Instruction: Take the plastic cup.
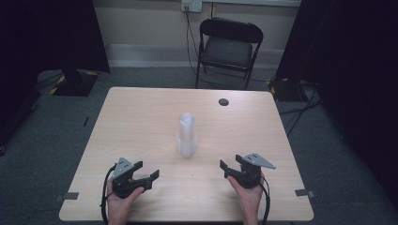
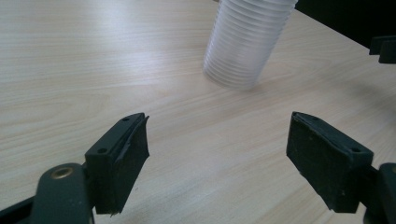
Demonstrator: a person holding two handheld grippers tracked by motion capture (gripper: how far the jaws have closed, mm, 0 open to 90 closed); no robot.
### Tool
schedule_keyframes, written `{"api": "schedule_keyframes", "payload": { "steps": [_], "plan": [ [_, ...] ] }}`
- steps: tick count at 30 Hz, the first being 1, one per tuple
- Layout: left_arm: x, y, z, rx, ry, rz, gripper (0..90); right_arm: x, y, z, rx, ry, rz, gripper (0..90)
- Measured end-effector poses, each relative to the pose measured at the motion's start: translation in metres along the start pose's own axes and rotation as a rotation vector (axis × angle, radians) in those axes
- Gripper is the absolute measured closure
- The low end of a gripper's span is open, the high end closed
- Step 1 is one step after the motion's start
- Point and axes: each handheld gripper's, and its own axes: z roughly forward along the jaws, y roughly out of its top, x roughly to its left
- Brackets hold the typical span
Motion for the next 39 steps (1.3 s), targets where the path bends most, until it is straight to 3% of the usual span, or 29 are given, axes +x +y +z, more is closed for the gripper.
{"api": "schedule_keyframes", "payload": {
  "steps": [7, 17, 24, 32, 39],
  "plan": [
    [0.001, 0.003, 0.005, -0.002, -0.002, 0.002, 20.7, 0.002, 0.003, -0.003, -0.022, 0.069, 0.012, 32.3],
    [-0.004, 0.003, 0.007, 0.000, 0.000, 0.016, 20.7, 0.012, 0.020, -0.001, -0.032, 0.126, -0.052, 36.0],
    [-0.005, 0.002, 0.005, 0.012, -0.015, 0.029, 20.4, 0.028, 0.025, 0.003, -0.054, 0.172, -0.094, 35.2],
    [-0.005, 0.006, 0.001, -0.008, -0.004, 0.035, 20.5, 0.041, 0.044, 0.012, -0.062, 0.184, -0.143, 30.1],
    [-0.009, 0.009, 0.004, 0.000, -0.020, 0.055, 20.3, 0.051, 0.059, 0.024, -0.064, 0.208, -0.188, 29.3]
  ]
}}
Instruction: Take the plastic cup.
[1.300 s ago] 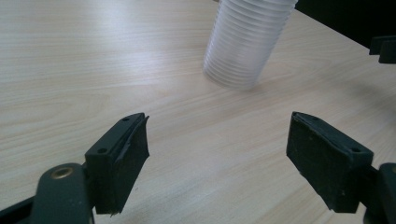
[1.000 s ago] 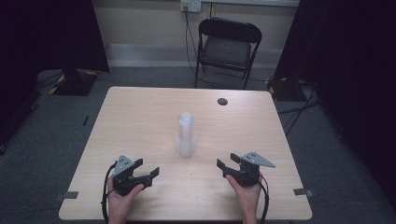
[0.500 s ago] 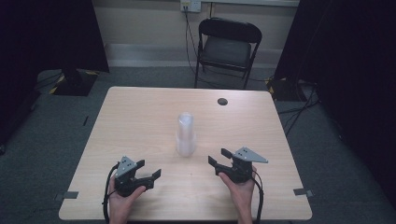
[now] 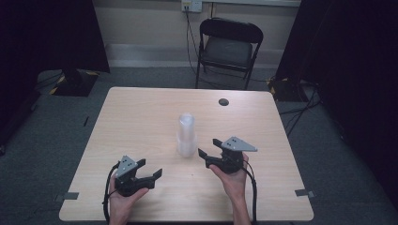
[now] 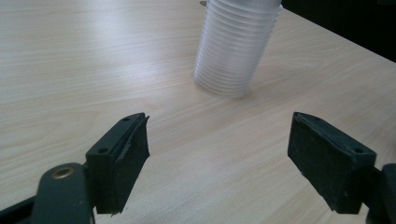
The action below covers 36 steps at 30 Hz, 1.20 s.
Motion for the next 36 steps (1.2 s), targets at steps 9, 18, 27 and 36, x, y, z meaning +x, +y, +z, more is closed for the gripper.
{"api": "schedule_keyframes", "payload": {
  "steps": [9, 18, 27, 36],
  "plan": [
    [-0.004, 0.003, -0.002, -0.021, 0.004, 0.031, 21.1, 0.005, 0.021, 0.019, 0.003, 0.001, -0.066, 26.0],
    [-0.007, 0.003, 0.001, -0.014, -0.001, 0.043, 21.1, 0.000, 0.040, 0.044, 0.005, 0.036, -0.092, 25.6],
    [-0.009, 0.003, 0.002, -0.020, -0.007, 0.044, 21.0, 0.002, 0.051, 0.059, 0.008, 0.049, -0.112, 24.1],
    [-0.008, 0.004, 0.000, -0.025, -0.011, 0.040, 21.0, 0.003, 0.055, 0.076, 0.008, 0.063, -0.130, 24.2]
  ]
}}
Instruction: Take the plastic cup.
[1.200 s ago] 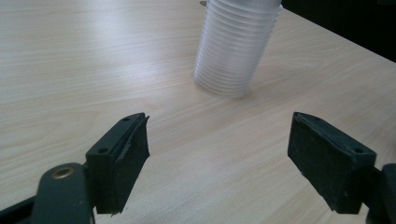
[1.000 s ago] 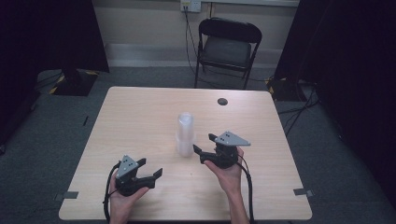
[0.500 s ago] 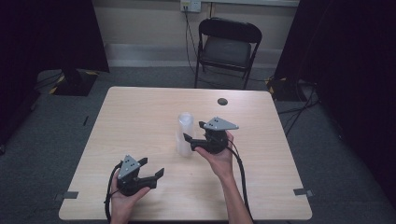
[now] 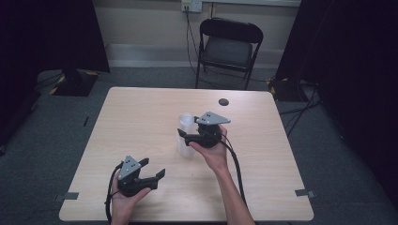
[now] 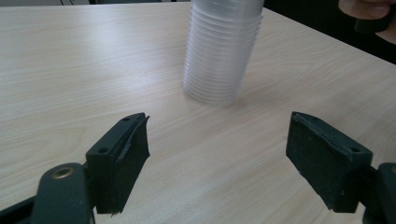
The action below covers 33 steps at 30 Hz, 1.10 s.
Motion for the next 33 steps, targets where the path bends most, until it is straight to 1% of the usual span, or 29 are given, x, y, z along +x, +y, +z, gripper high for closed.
{"api": "schedule_keyframes", "payload": {
  "steps": [2, 3, 4, 8, 11, 18, 20, 22, 27, 33],
  "plan": [
    [0.000, 0.000, -0.001, -0.001, 0.000, -0.001, 21.0, 0.000, -0.001, 0.003, 0.003, -0.004, -0.001, 24.2],
    [0.001, 0.000, -0.001, -0.001, 0.000, -0.004, 21.0, 0.000, -0.001, 0.005, 0.002, 0.005, 0.003, 24.2],
    [0.001, 0.000, -0.001, -0.001, 0.001, -0.005, 21.0, 0.000, -0.001, 0.007, 0.004, 0.003, 0.001, 24.1],
    [0.001, 0.001, -0.001, -0.002, 0.000, 0.000, 21.0, 0.001, -0.003, 0.012, 0.000, 0.007, -0.007, 24.2],
    [0.001, 0.001, -0.001, -0.002, 0.001, -0.004, 21.0, -0.001, -0.005, 0.016, 0.002, 0.009, 0.004, 24.1],
    [0.001, 0.000, -0.001, 0.002, 0.000, -0.013, 21.0, 0.000, -0.010, 0.023, 0.000, 0.013, 0.000, 24.1],
    [0.002, 0.000, -0.002, 0.004, 0.000, -0.013, 21.0, 0.000, -0.012, 0.024, 0.003, 0.010, 0.000, 24.2],
    [0.003, -0.001, -0.001, 0.001, -0.001, -0.019, 21.0, 0.000, -0.013, 0.025, 0.009, 0.005, 0.010, 24.3],
    [0.004, -0.001, -0.002, 0.008, 0.001, -0.016, 21.0, -0.002, -0.016, 0.026, 0.012, 0.005, 0.013, 24.9],
    [0.004, -0.001, -0.001, 0.008, 0.001, -0.020, 21.0, -0.003, -0.017, 0.026, 0.011, -0.002, 0.020, 28.5]
  ]
}}
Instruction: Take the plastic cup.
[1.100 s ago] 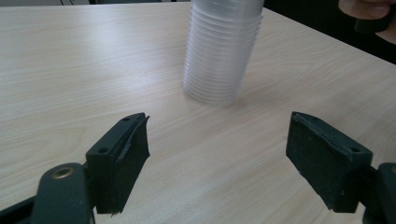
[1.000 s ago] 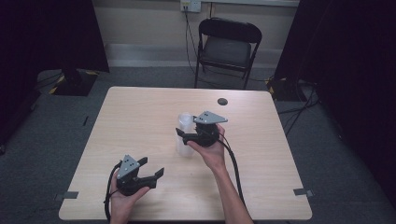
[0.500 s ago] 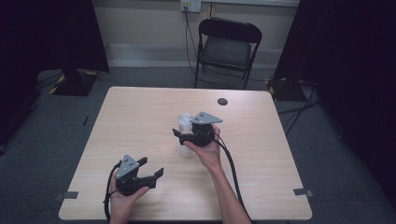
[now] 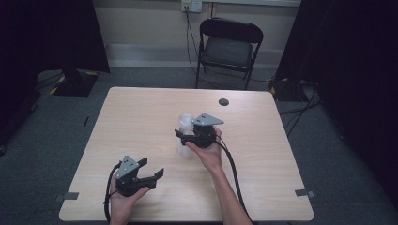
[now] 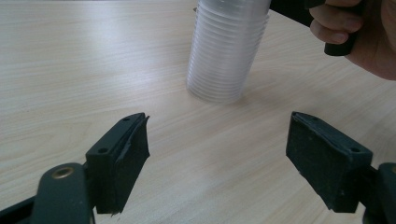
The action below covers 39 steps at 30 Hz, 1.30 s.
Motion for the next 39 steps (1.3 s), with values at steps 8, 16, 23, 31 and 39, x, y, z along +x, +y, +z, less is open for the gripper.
{"api": "schedule_keyframes", "payload": {
  "steps": [8, 16, 23, 31, 39],
  "plan": [
    [0.001, 0.001, 0.000, 0.000, 0.000, -0.003, 21.0, 0.000, 0.001, -0.001, -0.010, 0.004, -0.005, 32.3],
    [0.000, 0.000, 0.001, 0.004, -0.006, -0.005, 21.0, -0.001, 0.006, -0.003, -0.033, 0.012, 0.006, 32.3],
    [0.000, -0.001, 0.002, 0.007, -0.007, -0.006, 21.0, -0.002, 0.010, -0.006, -0.054, 0.021, 0.027, 33.0],
    [0.000, -0.001, 0.003, 0.007, -0.009, -0.002, 21.0, -0.002, 0.017, -0.008, -0.071, 0.021, 0.028, 33.1],
    [0.001, 0.000, 0.002, 0.000, -0.006, -0.005, 21.0, -0.004, 0.024, -0.011, -0.090, 0.015, 0.034, 33.1]
  ]
}}
